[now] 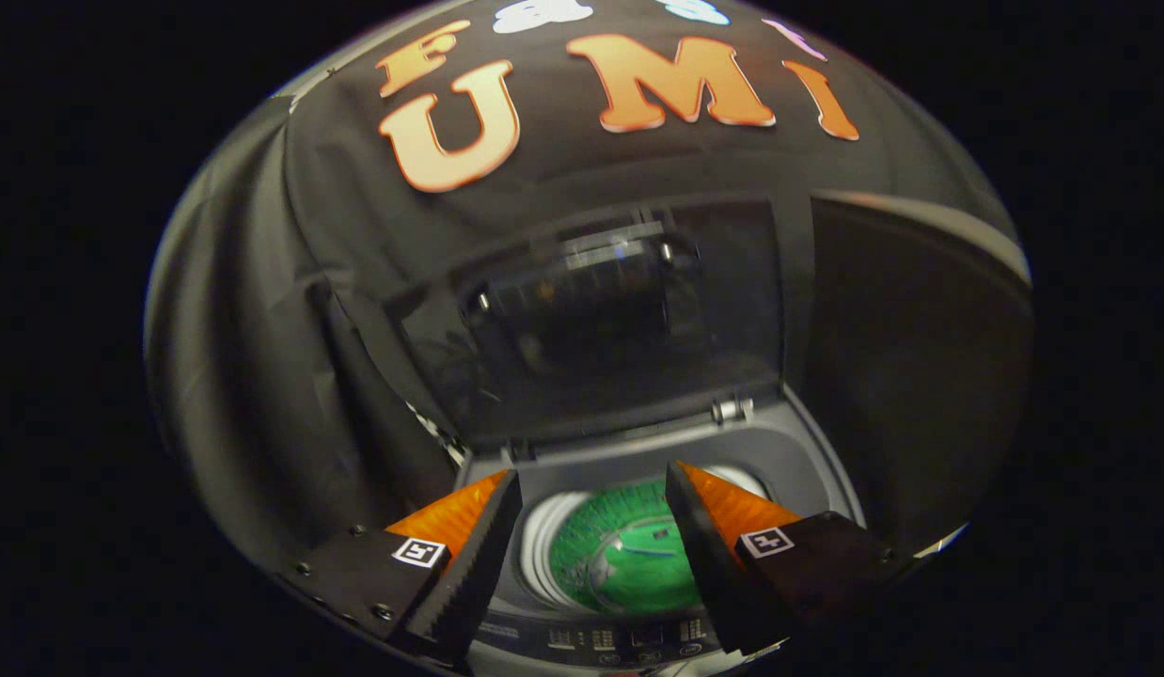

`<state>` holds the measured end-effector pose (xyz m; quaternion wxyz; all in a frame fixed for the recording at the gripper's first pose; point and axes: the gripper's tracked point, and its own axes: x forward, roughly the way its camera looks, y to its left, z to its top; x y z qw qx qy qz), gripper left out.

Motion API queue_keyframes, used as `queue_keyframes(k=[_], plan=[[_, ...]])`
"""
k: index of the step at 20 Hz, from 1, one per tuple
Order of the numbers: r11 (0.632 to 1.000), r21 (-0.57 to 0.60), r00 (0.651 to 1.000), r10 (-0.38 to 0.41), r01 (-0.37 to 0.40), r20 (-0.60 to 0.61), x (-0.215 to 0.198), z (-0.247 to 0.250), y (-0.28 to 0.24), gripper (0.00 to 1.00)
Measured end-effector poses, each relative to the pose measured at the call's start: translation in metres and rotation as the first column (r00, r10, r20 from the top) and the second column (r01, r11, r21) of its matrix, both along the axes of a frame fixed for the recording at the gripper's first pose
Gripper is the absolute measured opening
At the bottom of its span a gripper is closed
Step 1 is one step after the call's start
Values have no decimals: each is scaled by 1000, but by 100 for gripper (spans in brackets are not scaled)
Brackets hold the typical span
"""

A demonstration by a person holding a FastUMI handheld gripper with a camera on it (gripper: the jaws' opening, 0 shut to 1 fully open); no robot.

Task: Put the clothes into the washing machine and then close the washing machine lid.

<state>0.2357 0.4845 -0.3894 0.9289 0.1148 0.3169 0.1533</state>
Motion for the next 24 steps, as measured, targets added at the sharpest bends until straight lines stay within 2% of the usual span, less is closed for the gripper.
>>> queue_keyframes(k=[4,8,11,16,18,20,24], plan=[[1000,17,991,15,-17,133,51,92,9,98],[1000,12,982,9,-12,188,105,130,7,98],[998,-60,982,10,1,189,154,119,1,98],[992,-127,986,5,16,164,199,88,-2,98],[987,-159,990,-7,30,140,207,70,-5,99],[980,-192,981,-8,46,195,211,69,-8,98],[984,-168,970,-9,51,244,202,74,-12,98]])
